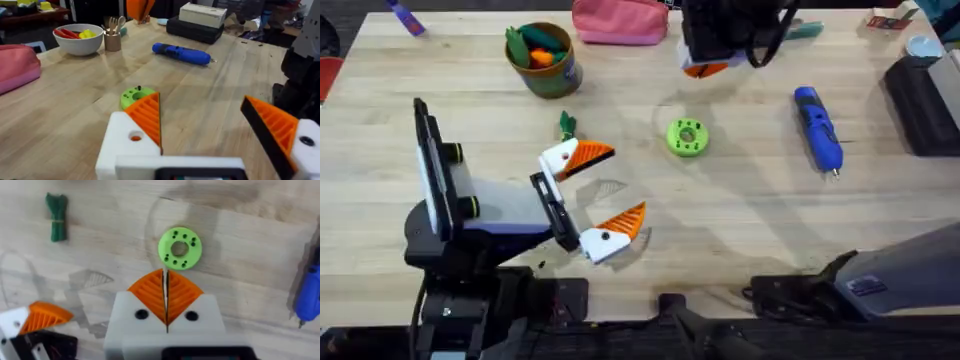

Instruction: Pick up the gripper from the table and insert it into the empty holder that is missing its gripper. Then pick up a screw, insert it into the mounting hole, and use the screwdriver to tighten it. Finally, clean up the table by picking up the vegetable and placing it into the bucket.

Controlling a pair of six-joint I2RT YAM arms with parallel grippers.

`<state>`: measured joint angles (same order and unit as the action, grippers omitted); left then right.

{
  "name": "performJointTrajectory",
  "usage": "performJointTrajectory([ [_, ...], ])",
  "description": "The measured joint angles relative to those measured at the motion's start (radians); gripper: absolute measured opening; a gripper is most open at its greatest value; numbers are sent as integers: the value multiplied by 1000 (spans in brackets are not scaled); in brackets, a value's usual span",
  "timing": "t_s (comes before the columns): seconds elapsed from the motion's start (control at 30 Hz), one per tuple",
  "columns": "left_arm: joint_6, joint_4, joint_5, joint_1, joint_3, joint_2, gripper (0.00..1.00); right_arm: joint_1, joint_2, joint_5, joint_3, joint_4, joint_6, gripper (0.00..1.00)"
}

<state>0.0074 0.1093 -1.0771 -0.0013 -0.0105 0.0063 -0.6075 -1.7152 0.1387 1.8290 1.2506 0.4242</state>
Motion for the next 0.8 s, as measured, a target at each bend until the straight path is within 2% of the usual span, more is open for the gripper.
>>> performJointTrajectory([
  [0.23, 0, 0, 0, 0, 0, 0, 985, -98, 56, 0, 0, -1, -110, 5],
  [0.53, 0, 0, 0, 0, 0, 0, 985, -131, 59, 3, 0, -16, -154, 5],
  [0.8, 0, 0, 0, 0, 0, 0, 985, -304, 59, 3, 0, -65, -271, 5],
])
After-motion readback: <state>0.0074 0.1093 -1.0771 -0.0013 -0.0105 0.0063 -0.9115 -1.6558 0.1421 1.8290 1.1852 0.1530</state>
